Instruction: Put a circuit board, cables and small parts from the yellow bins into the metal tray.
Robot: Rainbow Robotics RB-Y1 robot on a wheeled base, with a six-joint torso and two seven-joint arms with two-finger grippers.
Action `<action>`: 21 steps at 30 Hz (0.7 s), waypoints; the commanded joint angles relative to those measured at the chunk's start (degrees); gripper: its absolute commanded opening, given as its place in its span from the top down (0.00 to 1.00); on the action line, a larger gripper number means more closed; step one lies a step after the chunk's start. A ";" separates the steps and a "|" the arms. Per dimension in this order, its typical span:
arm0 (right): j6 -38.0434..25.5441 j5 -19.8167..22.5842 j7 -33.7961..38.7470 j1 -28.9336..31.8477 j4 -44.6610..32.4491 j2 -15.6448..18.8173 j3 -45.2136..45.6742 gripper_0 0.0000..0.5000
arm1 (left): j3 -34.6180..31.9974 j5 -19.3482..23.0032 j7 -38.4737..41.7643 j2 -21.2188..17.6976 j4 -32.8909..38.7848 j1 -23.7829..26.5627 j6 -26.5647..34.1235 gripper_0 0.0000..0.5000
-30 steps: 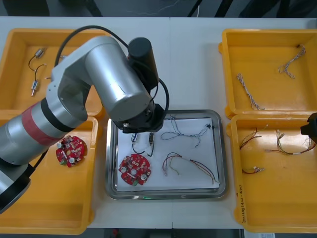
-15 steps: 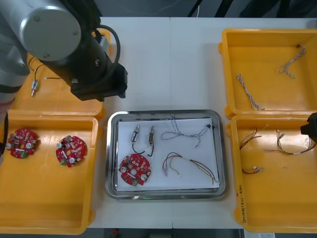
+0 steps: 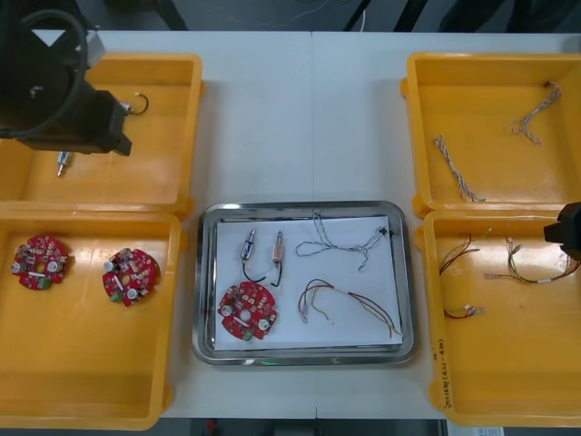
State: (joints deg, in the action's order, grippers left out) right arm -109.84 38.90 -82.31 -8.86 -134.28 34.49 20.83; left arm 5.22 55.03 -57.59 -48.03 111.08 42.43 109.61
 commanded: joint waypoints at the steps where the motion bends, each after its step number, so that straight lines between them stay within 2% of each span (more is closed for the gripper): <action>1: -0.16 0.82 0.66 0.77 -4.42 0.14 -3.51 0.00 | -4.78 -0.36 -1.91 -6.02 1.78 -4.90 0.39 0.00; 6: -0.16 1.97 0.57 0.60 -6.79 2.08 -7.29 0.00 | -9.08 -0.80 -4.90 -8.04 1.86 -9.29 0.39 0.00; 14: -0.16 11.11 0.57 -3.62 -7.40 3.04 -11.07 0.00 | -16.47 -0.10 -7.71 -10.06 4.85 -17.64 0.39 0.00; 21: -0.16 12.60 0.57 -8.46 -7.49 3.13 -18.45 0.00 | -20.33 0.08 -8.06 -10.15 10.13 -24.32 0.39 0.00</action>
State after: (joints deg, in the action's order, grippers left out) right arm -109.84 50.82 -82.31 -13.83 -139.85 35.82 6.60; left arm -12.50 54.86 -58.83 -55.35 117.82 21.18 109.62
